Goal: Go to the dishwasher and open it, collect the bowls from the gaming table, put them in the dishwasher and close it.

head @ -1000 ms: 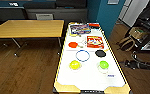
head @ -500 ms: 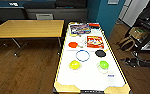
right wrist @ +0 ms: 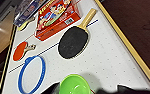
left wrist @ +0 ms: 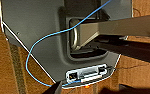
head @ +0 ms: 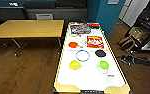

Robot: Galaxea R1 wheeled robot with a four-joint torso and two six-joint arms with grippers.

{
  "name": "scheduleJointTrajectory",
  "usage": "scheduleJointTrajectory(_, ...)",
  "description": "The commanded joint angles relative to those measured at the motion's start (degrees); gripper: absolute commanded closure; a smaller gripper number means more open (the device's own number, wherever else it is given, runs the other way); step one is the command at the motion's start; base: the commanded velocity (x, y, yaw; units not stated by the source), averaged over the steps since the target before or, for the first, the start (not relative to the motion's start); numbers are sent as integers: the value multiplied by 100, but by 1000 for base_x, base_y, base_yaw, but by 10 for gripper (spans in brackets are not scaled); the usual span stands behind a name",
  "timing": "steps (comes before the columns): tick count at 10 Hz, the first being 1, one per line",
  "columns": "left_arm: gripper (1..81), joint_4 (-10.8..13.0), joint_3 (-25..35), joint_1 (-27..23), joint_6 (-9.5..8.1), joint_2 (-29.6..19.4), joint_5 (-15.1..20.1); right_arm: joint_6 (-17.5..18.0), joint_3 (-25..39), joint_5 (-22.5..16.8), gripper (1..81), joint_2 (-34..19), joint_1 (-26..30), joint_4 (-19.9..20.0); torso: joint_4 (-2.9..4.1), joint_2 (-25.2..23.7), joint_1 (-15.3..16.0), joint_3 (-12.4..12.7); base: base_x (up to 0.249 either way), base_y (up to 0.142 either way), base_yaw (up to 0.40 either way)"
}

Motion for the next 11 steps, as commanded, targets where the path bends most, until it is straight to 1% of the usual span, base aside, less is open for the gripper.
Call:
scheduleJointTrajectory(1,10,-51,34,28,11,22,440,26,-393,-57,10,206,580,39,0,0,0,0,0,0,0)
scheduleJointTrajectory(3,10,-51,34,2,11,22,466,35,-762,-57,10,462,518,65,0,0,0,0,0,0,0)
scheduleJointTrajectory(6,10,-51,34,-16,11,22,466,44,-1281,-83,10,549,588,127,0,0,0,0,0,0,0)
scheduleJointTrajectory(11,10,-60,34,-34,11,40,484,53,-1537,-83,10,937,483,118,0,0,0,-2,0,0,0)
